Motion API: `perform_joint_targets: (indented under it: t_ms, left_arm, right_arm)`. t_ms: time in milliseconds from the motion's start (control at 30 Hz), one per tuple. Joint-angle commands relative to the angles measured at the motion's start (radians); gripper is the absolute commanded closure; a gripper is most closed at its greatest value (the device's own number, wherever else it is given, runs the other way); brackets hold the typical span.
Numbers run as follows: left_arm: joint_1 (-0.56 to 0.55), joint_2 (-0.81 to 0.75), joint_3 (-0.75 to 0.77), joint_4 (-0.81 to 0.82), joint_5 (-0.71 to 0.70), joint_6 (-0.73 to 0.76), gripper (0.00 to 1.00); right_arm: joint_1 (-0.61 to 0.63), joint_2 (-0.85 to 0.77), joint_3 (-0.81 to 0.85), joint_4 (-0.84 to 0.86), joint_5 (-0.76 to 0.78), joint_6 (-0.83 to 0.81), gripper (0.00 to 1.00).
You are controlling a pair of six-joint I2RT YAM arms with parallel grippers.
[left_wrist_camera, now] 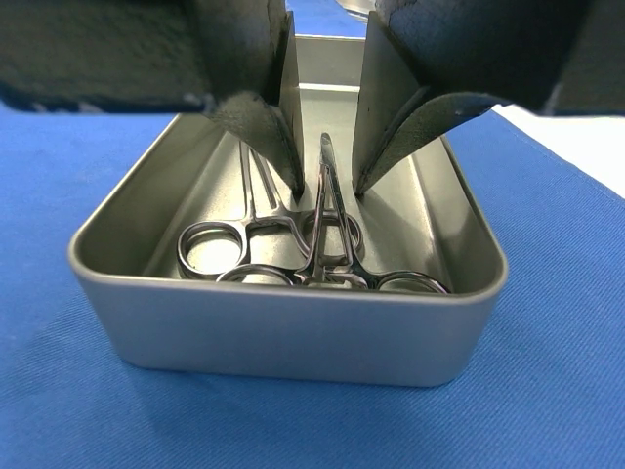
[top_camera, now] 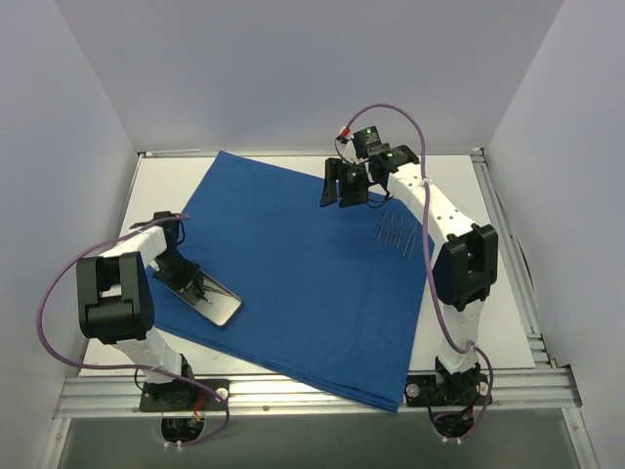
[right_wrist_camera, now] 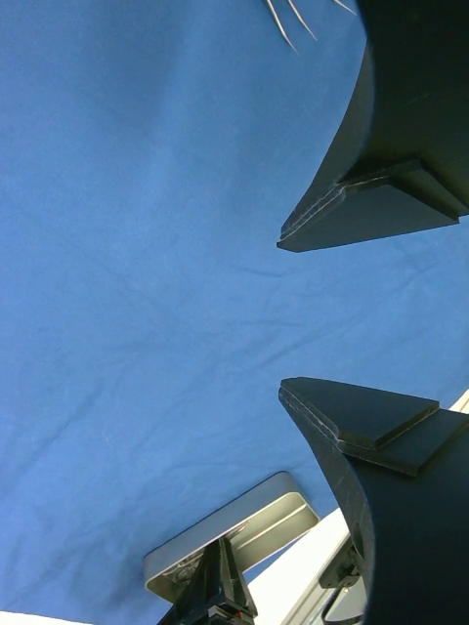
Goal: Open and lay out the surgical kit
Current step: Pick up the medical item from the container.
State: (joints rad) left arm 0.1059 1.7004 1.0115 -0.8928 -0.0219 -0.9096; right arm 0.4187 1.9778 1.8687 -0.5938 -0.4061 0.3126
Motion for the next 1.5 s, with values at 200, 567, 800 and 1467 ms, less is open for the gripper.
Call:
perform_joint_targets:
  t_ms: [200, 567, 800, 1467]
  left_arm:
    - [-0.005, 0.01, -0.014, 0.086, -0.058, -0.012, 0.73]
    - [-0.006, -0.042, 0.007, 0.032, -0.046, 0.008, 0.98]
    - [-0.009, -0.199, 0.05, -0.075, -0.044, 0.012, 0.98]
    - [-0.25, -0.459, 0.156, 0.329, 0.54, 0.123, 0.98]
  right_arm:
    - [-0.008, -0.004, 0.012, -0.009, -0.019, -0.006, 0.45]
    - [-0.006, -0.005, 0.015, -0.009, -0.013, -0.004, 0.45]
    - [-0.001, 0.004, 0.03, -0.011, -0.011, 0.002, 0.45]
    - [0.04, 0.018, 0.032, 0.24, -0.48, 0.16, 0.37]
